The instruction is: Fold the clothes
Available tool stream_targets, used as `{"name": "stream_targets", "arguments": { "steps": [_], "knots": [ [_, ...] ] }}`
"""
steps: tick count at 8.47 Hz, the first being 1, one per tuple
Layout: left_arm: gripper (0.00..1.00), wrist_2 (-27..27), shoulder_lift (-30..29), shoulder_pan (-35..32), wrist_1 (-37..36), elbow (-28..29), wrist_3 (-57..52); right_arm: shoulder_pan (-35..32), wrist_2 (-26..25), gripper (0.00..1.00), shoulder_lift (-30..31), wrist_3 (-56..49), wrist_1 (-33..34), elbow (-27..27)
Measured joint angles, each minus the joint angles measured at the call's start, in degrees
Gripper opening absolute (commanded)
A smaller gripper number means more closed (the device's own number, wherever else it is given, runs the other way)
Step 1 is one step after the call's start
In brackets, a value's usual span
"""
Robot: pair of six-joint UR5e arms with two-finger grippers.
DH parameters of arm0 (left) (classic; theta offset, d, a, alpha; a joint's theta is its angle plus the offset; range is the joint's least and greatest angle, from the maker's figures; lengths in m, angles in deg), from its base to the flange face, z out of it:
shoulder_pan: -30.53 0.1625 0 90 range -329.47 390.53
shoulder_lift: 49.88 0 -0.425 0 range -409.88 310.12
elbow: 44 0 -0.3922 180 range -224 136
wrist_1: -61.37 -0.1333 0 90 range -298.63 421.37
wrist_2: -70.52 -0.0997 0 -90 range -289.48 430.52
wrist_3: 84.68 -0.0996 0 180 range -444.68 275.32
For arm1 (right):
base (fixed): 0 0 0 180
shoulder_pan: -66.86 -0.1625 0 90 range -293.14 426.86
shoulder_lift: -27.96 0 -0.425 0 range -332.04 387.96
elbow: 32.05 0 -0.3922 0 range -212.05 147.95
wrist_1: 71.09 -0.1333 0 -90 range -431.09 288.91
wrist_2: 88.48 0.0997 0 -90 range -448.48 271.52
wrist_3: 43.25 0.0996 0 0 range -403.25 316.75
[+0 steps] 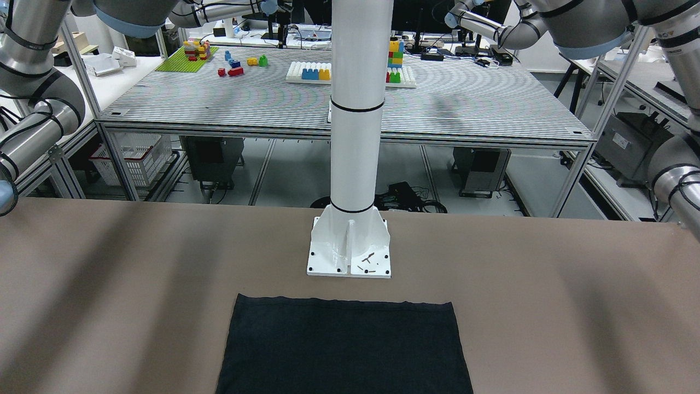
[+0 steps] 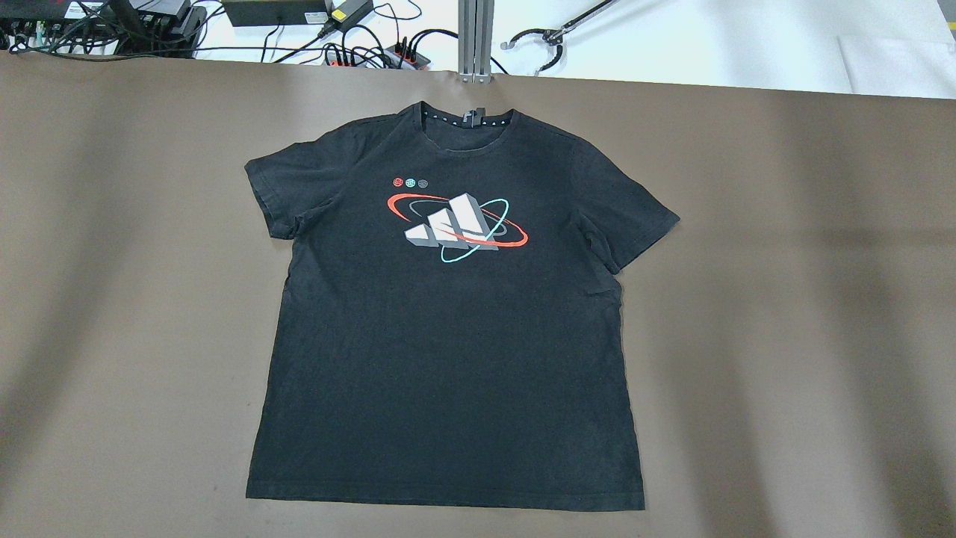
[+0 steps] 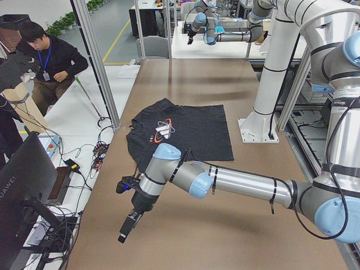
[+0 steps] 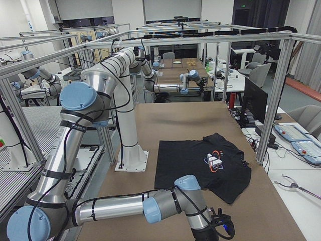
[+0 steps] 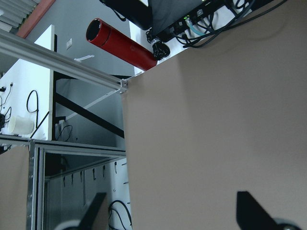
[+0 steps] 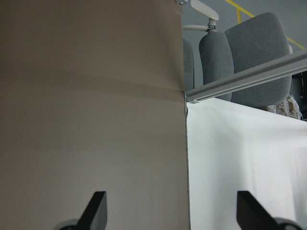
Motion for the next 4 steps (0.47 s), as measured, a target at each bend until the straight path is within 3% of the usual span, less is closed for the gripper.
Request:
{"name": "stream_targets", "arguments": {
  "steps": [2, 4],
  "knots": [
    [0.94, 0.0, -1.87, 5.05, 2.42, 1.79, 2.03, 3.07, 0.11, 0.94, -0.92, 0.76, -1.57, 1.38],
    [0.94, 0.23, -7.75, 10.64, 4.68, 7.7, 4.48, 7.89, 0.38, 0.94, -6.6, 1.58, -2.35, 5.93]
  ]
}}
